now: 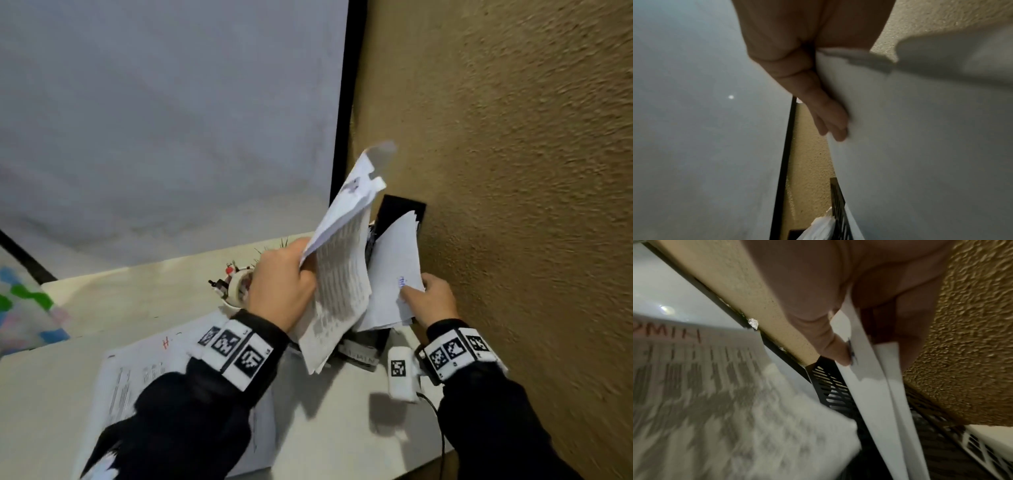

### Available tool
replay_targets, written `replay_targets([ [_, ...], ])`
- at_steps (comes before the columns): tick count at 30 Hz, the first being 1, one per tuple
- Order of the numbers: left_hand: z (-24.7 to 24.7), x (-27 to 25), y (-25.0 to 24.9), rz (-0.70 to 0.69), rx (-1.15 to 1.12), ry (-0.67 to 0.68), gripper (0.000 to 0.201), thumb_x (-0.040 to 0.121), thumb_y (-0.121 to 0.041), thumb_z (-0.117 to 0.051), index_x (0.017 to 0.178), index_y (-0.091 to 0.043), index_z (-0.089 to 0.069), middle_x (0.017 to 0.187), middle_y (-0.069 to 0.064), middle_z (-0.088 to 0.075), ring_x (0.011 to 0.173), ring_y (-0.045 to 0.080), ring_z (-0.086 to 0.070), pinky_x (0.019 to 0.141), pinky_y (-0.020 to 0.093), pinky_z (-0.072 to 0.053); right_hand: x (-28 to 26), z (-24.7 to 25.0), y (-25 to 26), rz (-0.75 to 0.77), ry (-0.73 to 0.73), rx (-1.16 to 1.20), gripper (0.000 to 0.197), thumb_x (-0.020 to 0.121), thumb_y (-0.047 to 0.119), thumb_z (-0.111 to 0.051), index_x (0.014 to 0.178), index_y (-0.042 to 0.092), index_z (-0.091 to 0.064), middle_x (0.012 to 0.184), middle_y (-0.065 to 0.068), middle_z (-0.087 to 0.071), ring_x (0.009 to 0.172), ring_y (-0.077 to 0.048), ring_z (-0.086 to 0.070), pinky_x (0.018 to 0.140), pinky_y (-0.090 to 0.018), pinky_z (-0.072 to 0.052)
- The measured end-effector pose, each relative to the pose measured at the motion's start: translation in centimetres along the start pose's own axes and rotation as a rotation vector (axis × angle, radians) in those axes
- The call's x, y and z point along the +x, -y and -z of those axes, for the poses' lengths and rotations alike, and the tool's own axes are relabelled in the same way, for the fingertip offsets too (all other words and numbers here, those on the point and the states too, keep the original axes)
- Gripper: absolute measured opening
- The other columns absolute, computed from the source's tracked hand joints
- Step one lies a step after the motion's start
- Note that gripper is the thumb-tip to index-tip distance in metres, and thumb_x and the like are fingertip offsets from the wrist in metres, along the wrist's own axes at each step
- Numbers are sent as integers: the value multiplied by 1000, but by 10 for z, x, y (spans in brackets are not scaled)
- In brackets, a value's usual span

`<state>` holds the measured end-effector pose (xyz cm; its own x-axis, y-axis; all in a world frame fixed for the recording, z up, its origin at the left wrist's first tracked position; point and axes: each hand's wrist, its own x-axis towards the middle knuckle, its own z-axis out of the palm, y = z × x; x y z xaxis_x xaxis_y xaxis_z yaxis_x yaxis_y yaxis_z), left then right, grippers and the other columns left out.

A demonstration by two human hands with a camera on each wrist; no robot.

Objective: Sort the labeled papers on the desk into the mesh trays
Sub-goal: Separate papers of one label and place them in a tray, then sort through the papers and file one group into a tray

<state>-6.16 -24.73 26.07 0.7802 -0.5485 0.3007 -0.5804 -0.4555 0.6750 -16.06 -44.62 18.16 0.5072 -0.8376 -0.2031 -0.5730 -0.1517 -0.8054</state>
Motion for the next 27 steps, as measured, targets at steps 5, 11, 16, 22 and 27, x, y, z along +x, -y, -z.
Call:
replay_targets([
  [5, -57, 1, -4, -128, -46, -15, 46, 85, -1, -50, 128, -19, -51, 95, 13, -72, 81, 29, -67, 67, 28, -52, -7, 5, 9, 119, -66, -78, 21, 84, 15, -58, 102, 8, -65, 99, -13, -69, 97, -33, -62, 78, -33, -46],
  [11, -138, -17, 16, -47, -234, 176, 54, 88, -13, -55, 133, -33, -33, 117, 3, -64, 101, 23, -63, 87, 38, -53, -6, 9, 21, 234, -87, -166, 7, 82, 8, -53, 78, 13, -52, 88, -16, -66, 84, -33, -59, 69, -35, -43],
  [16, -178, -13, 30, 71, -308, 289, 64, 87, -22, -58, 137, -36, -22, 131, 1, -54, 115, 19, -56, 98, 36, -46, -6, 2, 20, 273, -112, -157, 20, 81, 10, -54, 68, 17, -41, 73, -11, -58, 71, -31, -55, 62, -35, -41],
  [22, -185, -5, 46, 208, -211, 385, 74, 73, -6, -64, 136, -22, -28, 129, 5, -52, 109, 26, -58, 88, 41, -52, -4, -8, 12, 205, -57, -276, 10, 82, 17, -53, 86, 8, -54, 82, -13, -60, 83, -36, -56, 66, -33, -39],
  [27, -138, -10, 37, 253, -496, 368, 71, 74, -16, -70, 135, -24, -34, 133, -6, -48, 117, 13, -53, 97, 34, -49, -6, -8, 22, 210, -96, -277, 11, 77, 19, -59, 83, 9, -56, 75, -9, -59, 75, -33, -56, 65, -35, -42],
])
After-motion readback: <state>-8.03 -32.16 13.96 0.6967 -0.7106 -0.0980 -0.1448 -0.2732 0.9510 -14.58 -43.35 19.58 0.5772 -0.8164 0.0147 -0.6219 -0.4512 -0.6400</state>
